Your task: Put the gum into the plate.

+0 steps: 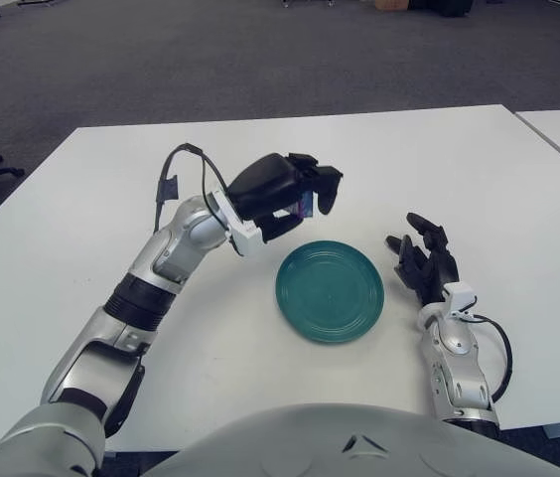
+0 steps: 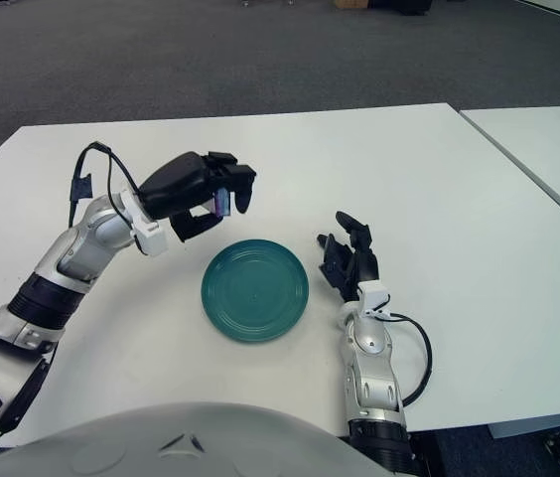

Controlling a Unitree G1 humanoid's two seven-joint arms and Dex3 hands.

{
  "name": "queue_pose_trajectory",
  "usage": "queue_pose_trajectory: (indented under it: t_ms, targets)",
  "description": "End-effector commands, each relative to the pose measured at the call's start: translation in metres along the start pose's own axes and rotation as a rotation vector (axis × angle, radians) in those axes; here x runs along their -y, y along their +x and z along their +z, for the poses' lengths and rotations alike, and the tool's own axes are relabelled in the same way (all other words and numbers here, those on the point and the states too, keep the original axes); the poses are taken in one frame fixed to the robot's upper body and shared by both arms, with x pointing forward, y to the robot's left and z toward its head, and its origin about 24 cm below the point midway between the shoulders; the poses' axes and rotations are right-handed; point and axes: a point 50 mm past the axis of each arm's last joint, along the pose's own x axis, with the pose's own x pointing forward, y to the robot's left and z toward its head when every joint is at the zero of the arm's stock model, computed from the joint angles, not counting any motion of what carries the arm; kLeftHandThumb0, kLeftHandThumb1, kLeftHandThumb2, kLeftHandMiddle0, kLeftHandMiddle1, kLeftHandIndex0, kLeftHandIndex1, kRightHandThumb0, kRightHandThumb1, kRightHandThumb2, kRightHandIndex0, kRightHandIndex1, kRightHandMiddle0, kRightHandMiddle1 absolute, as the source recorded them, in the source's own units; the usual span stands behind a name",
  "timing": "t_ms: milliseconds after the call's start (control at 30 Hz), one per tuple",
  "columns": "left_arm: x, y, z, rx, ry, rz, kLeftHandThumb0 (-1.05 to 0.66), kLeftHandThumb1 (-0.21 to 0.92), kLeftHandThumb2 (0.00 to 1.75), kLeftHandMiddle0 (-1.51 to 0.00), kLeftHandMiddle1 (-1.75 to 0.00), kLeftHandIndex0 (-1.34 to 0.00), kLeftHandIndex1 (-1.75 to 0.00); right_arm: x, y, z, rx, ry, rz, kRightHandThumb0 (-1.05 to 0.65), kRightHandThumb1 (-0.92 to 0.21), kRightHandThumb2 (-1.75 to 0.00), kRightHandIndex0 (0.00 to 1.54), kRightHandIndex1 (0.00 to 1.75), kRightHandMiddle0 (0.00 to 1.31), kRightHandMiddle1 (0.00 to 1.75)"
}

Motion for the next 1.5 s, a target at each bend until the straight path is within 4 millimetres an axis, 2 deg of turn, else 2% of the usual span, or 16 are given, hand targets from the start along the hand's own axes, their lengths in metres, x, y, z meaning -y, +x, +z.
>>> queue_pose_trajectory:
  t_ms: [0,167,467,633,733,900,933,967,1000,1067,1133,1267,1333,1367,1433,1467]
  targets:
    - [0.005,-0.002,0.006,0.023,-0.026,-0.028,0.0,-0.03,1.68,-0.9,-1.64,-0.65,-1.75,0.0,-0.011,-0.027,-0.138,0.025,-0.008,-0.64,-0.92,-0.75,0.4,0.41,0.0,0.74]
    - [0.014,-0.001,0.016,0.064,-0.069,-0.07,0.0,-0.03,1.68,-0.9,-1.63,-0.66,-1.75,-0.002,-0.012,-0.028,-0.13,0.05,-0.007,-0.63,-0.92,-0.75,0.39,0.35,0.0,0.76]
    - [0.024,0.004,0.018,0.079,-0.184,-0.246,0.0,0.01,1.62,-0.87,-1.61,-0.63,-1.75,-0.004,-0.011,-0.027,-0.124,0.01,-0.007,-0.61,-0.92,-0.76,0.43,0.27,0.0,0.79]
    - [0.028,0.002,0.018,0.056,-0.213,-0.331,0.0,0.2,1.44,-0.72,-1.71,-0.49,-1.71,-0.005,-0.011,-0.023,-0.124,0.004,-0.005,-0.59,-0.92,-0.79,0.42,0.25,0.0,0.76]
    - [0.031,0.001,0.019,0.045,-0.221,-0.385,-0.01,0.46,1.11,-0.52,-1.74,-0.35,-1.64,-0.006,-0.011,-0.022,-0.128,0.004,-0.004,-0.58,-0.92,-0.82,0.41,0.24,0.0,0.74]
    - [0.034,0.001,0.02,0.053,-0.222,-0.412,-0.01,0.63,0.9,-0.39,-1.74,-0.26,-1.62,-0.006,-0.01,-0.021,-0.134,0.012,-0.007,-0.57,-0.92,-0.84,0.4,0.23,0.0,0.73]
    - [0.035,0.002,0.02,0.059,-0.221,-0.417,-0.25,0.65,0.79,-0.3,-1.63,-0.18,-1.57,-0.006,-0.01,-0.021,-0.135,0.016,-0.008,-0.57,-0.92,-0.84,0.4,0.23,0.0,0.73]
    - [0.036,0.003,0.02,0.07,-0.22,-0.418,-0.34,0.67,0.73,-0.28,-1.59,-0.15,-1.55,-0.006,-0.01,-0.021,-0.137,0.024,-0.01,-0.57,-0.92,-0.84,0.4,0.23,0.0,0.73]
    - [0.037,0.003,0.02,0.077,-0.218,-0.417,-0.48,0.72,0.63,-0.23,-1.47,-0.11,-1.48,-0.007,-0.01,-0.021,-0.138,0.028,-0.012,-0.57,-0.92,-0.83,0.39,0.23,0.0,0.73]
    - [0.04,0.003,0.02,0.082,-0.215,-0.41,-0.62,0.79,0.48,-0.2,-1.33,-0.06,-1.39,-0.007,-0.009,-0.021,-0.14,0.038,-0.019,-0.56,-0.92,-0.83,0.39,0.22,0.0,0.73]
    - [0.044,0.002,0.017,0.083,-0.209,-0.418,-0.75,0.87,0.36,-0.14,-1.08,-0.02,-1.18,-0.007,-0.009,-0.021,-0.141,0.043,-0.023,-0.56,-0.92,-0.83,0.39,0.22,0.0,0.73]
    - [0.054,-0.002,0.011,0.094,-0.22,-0.445,-0.87,0.91,0.36,-0.08,-0.8,-0.01,-0.94,-0.007,-0.008,-0.021,-0.142,0.055,-0.024,-0.56,-0.92,-0.82,0.39,0.21,0.0,0.73]
    - [0.057,-0.003,0.01,0.104,-0.23,-0.454,-0.97,0.92,0.41,-0.07,-0.57,0.0,-0.75,-0.007,-0.008,-0.021,-0.14,0.064,-0.022,-0.56,-0.92,-0.81,0.39,0.21,0.0,0.74]
    - [0.059,-0.004,0.009,0.109,-0.234,-0.459,-0.98,0.92,0.42,-0.06,-0.53,0.0,-0.73,-0.006,-0.008,-0.022,-0.136,0.066,-0.017,-0.56,-0.92,-0.81,0.39,0.21,0.0,0.74]
    - [0.061,-0.005,0.008,0.116,-0.237,-0.461,-1.02,0.92,0.46,-0.04,-0.28,0.0,-0.52,-0.006,-0.008,-0.022,-0.127,0.065,-0.008,-0.56,-0.92,-0.8,0.39,0.21,0.0,0.74]
    - [0.061,-0.005,0.008,0.121,-0.237,-0.459,-1.03,0.92,0.46,-0.04,-0.24,0.0,-0.48,-0.005,-0.008,-0.022,-0.123,0.062,-0.002,-0.56,-0.92,-0.8,0.4,0.21,0.0,0.74]
